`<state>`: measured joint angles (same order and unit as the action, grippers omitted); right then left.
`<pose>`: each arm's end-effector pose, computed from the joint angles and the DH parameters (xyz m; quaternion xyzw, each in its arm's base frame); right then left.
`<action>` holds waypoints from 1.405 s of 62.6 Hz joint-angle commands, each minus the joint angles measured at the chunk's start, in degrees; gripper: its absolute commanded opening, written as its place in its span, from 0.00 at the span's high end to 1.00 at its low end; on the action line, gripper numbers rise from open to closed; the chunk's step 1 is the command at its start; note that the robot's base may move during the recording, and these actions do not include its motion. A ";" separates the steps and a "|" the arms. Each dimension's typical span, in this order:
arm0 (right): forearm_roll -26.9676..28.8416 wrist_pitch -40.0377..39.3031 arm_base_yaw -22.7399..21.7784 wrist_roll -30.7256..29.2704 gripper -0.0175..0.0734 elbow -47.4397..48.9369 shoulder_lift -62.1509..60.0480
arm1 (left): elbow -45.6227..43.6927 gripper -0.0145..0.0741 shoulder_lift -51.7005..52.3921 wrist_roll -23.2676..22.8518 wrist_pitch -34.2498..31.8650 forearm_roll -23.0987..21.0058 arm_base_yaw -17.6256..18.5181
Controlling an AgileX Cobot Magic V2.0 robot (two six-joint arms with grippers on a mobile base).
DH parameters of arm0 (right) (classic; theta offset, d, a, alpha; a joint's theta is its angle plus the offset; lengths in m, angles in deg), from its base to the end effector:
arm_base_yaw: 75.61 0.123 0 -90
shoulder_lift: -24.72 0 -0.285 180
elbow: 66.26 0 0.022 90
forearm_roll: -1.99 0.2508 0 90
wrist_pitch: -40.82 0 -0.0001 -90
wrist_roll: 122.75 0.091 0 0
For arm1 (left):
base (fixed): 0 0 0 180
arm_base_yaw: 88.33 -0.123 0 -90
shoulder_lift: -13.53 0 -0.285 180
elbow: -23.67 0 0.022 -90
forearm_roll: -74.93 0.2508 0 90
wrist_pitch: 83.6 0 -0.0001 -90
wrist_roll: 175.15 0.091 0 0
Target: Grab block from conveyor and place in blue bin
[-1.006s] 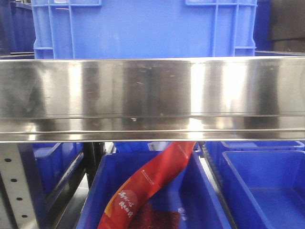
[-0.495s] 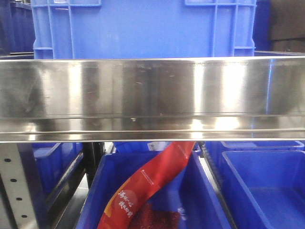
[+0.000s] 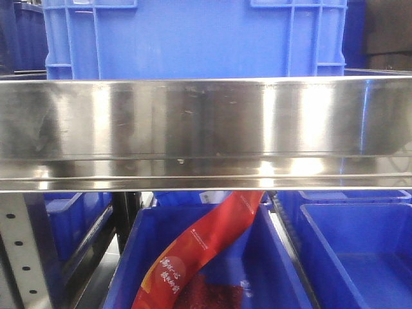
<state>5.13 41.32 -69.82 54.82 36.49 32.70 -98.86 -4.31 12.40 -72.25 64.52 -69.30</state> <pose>0.0563 0.0058 0.2120 -0.0303 0.6796 0.0417 0.7318 0.0524 -0.0215 0.3007 0.1103 0.6761 -0.1490 0.7131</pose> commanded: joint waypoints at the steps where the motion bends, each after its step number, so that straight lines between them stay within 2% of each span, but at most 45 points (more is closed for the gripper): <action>1: -0.46 -0.81 -0.22 0.22 0.99 0.03 -0.20 | 0.09 0.96 0.21 -0.03 -0.83 0.16 -0.04; 52: -0.46 -0.92 -0.22 0.22 0.99 0.03 -0.20 | 0.09 0.96 0.21 -0.03 -0.83 0.16 -0.04; 57: -0.46 -0.92 -0.22 0.22 0.99 0.03 -0.20 | 0.33 0.96 0.19 -0.03 -0.83 1.51 -0.04; 60: -0.46 -0.92 -0.22 0.22 0.99 0.03 -0.20 | 0.94 0.96 0.19 -0.82 -0.83 5.05 -0.04; 62: -0.46 -0.92 -0.22 0.22 0.99 0.03 -0.20 | 1.20 0.96 0.35 -3.18 -0.83 7.31 -0.37; 67: -0.46 -0.92 -0.22 0.22 0.99 0.03 -0.20 | 2.77 0.96 1.08 -12.45 -0.73 12.15 -2.35; 70: -0.46 -0.92 -0.22 0.22 0.99 0.03 -0.20 | 3.76 0.96 1.78 -15.31 -0.83 14.55 -3.78; 88: -0.46 -0.92 -0.22 0.22 0.99 0.03 -0.20 | 10.72 0.96 9.00 -15.21 -2.64 15.71 -13.75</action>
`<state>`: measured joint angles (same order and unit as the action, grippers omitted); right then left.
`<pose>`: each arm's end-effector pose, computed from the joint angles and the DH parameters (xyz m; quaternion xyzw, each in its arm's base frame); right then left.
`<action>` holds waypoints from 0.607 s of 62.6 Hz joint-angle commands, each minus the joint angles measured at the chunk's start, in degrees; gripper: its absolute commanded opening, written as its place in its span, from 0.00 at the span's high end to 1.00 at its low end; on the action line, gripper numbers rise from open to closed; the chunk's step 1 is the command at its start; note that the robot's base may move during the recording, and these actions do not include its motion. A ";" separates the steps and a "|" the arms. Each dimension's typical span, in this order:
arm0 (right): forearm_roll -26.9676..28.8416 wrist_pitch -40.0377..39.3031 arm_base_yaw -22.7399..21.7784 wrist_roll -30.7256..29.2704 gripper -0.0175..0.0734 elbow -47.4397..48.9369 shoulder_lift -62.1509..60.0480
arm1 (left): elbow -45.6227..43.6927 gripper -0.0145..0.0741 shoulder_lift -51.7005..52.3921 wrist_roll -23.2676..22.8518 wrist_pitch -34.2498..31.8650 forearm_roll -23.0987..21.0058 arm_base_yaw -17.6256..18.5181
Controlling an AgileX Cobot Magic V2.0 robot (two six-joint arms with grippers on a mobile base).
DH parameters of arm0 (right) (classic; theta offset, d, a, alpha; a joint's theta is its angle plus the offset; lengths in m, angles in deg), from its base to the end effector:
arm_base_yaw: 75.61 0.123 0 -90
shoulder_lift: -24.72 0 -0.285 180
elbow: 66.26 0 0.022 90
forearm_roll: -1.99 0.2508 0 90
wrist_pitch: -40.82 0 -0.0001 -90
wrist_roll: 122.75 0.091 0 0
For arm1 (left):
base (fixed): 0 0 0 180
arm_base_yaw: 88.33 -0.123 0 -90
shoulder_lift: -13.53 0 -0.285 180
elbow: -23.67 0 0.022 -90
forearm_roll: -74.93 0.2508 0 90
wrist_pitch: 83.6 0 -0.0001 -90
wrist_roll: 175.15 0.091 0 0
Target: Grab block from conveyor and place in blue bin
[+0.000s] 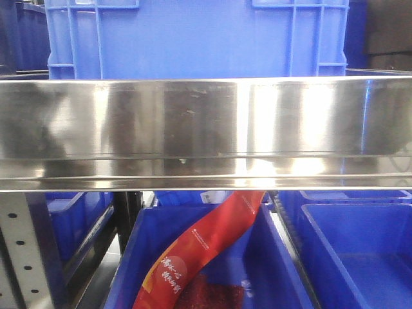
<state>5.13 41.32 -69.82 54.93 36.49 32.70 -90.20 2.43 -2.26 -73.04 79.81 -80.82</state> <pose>0.0563 0.0058 0.2120 -0.0297 0.6796 0.0424 0.7317 0.0507 -0.0052 0.2582 0.0258 0.6926 -0.0563 0.7186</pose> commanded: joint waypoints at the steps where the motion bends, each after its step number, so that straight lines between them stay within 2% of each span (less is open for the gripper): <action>1: -0.46 -0.92 -0.22 0.11 0.99 0.03 -0.20 | 2.47 0.96 2.67 -0.55 -1.96 0.42 -2.62; 12: -0.46 -0.92 -0.22 0.11 0.99 0.03 -0.20 | 7.27 0.96 3.31 -0.45 -6.19 0.42 -6.67; 22: -0.46 -0.92 -0.22 0.11 0.99 0.03 -0.20 | 11.08 0.96 3.31 -0.45 -18.07 0.29 -7.37; 25: -0.46 -0.92 -0.22 0.11 0.99 0.03 -0.20 | 11.08 0.96 3.31 -0.45 -15.43 0.29 -7.37; 38: -0.46 -0.92 -0.22 0.11 0.99 0.03 -0.20 | 11.08 0.96 3.31 -0.45 -14.44 0.29 -7.37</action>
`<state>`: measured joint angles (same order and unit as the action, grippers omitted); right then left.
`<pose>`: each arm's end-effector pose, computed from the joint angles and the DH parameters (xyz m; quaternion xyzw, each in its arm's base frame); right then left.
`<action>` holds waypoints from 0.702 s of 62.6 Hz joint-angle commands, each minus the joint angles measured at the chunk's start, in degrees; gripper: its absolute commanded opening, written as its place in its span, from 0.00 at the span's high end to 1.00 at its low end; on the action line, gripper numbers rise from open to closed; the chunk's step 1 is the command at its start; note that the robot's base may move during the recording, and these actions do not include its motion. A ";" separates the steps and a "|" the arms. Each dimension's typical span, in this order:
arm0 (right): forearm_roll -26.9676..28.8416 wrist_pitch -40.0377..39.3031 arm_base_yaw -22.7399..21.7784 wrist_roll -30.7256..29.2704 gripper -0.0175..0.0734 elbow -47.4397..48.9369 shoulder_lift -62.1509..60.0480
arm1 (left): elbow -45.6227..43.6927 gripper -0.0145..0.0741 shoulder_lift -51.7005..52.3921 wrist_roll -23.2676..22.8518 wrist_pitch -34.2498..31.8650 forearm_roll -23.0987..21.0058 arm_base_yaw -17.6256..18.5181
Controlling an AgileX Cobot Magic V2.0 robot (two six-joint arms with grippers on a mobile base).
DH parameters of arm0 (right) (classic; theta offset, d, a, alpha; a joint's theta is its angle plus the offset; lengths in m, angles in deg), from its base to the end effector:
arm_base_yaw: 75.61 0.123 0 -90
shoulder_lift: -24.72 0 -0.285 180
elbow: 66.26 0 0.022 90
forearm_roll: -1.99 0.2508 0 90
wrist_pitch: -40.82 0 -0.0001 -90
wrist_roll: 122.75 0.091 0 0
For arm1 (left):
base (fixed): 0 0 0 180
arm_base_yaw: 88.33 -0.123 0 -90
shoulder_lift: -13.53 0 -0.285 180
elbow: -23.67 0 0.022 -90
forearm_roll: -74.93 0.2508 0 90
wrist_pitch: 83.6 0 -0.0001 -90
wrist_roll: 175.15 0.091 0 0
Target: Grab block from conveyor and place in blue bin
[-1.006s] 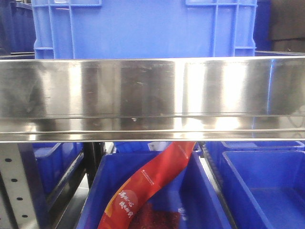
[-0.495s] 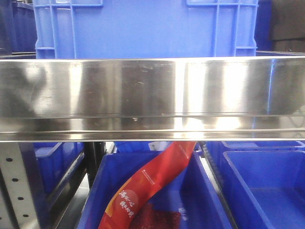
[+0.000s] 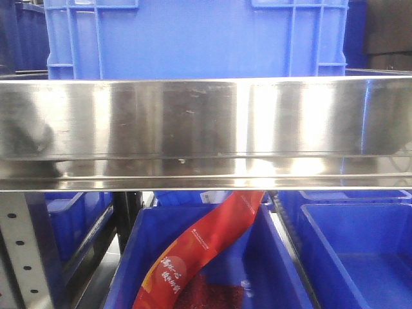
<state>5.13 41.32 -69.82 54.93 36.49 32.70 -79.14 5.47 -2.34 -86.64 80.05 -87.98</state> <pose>0.0563 0.0058 0.2120 -0.0297 0.6796 0.0424 0.7317 0.0561 -0.0008 0.2179 -0.0081 0.6575 -0.0175 0.7532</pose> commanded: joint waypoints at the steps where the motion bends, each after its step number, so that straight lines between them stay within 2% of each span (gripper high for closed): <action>1: -0.46 -0.92 -0.22 0.11 0.99 0.03 -0.20 | 0.02 0.96 0.27 -0.37 -0.46 0.05 -0.20; 10: -0.46 -0.92 -0.22 0.11 0.99 0.03 -0.20 | 0.02 0.96 0.27 -0.37 3.41 -0.33 -0.20; 44: -0.46 -0.92 -0.22 0.11 0.99 0.03 -0.20 | 0.02 0.96 0.27 -0.37 2.74 -0.33 -0.20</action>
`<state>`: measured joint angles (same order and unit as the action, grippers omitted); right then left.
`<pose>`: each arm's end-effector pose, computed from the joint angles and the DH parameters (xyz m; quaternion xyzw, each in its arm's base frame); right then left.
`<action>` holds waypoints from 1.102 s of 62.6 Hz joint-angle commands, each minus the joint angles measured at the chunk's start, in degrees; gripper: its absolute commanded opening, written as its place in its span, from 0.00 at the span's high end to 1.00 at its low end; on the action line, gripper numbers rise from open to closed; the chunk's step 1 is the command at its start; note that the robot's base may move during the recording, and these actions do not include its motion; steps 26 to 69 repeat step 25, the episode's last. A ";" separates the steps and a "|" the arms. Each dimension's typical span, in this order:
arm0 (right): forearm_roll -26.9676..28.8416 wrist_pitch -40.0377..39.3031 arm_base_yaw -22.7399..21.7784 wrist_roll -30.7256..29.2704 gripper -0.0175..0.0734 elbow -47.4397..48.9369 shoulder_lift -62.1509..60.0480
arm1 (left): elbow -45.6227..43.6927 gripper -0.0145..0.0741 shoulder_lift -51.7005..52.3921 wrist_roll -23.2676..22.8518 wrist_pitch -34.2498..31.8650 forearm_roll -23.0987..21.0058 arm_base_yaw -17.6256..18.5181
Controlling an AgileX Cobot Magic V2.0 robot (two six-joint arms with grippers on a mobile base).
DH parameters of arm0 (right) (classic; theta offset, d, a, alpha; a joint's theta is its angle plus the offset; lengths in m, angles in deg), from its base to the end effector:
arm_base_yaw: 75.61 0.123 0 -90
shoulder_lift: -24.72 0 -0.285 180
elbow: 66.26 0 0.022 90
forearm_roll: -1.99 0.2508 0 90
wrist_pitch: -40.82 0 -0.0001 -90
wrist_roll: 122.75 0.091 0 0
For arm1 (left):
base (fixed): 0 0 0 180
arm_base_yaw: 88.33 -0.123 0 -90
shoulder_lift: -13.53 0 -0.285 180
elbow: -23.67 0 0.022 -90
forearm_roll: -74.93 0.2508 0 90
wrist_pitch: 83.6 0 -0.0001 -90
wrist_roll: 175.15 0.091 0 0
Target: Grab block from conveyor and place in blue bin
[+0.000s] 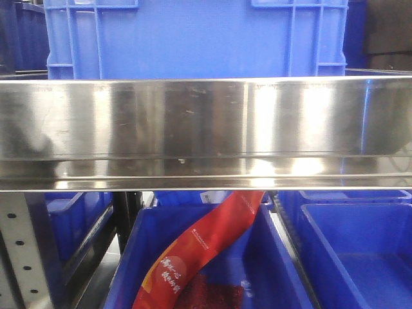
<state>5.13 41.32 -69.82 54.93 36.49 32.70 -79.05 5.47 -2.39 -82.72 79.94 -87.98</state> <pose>0.0563 0.0058 0.2120 -0.0297 0.6796 0.0424 0.7317 0.0568 -0.0002 0.2112 -0.0117 0.6833 -0.0160 0.7299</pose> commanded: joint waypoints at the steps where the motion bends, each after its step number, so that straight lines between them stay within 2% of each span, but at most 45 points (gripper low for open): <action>1: -0.46 -0.92 -0.22 0.11 0.99 0.03 -0.20 | -0.07 0.96 0.27 -0.32 -1.18 -0.22 -0.20; 69: -0.46 -0.92 -0.22 0.11 0.99 0.03 -0.20 | -0.07 0.96 0.27 -0.32 -1.18 -0.22 -0.20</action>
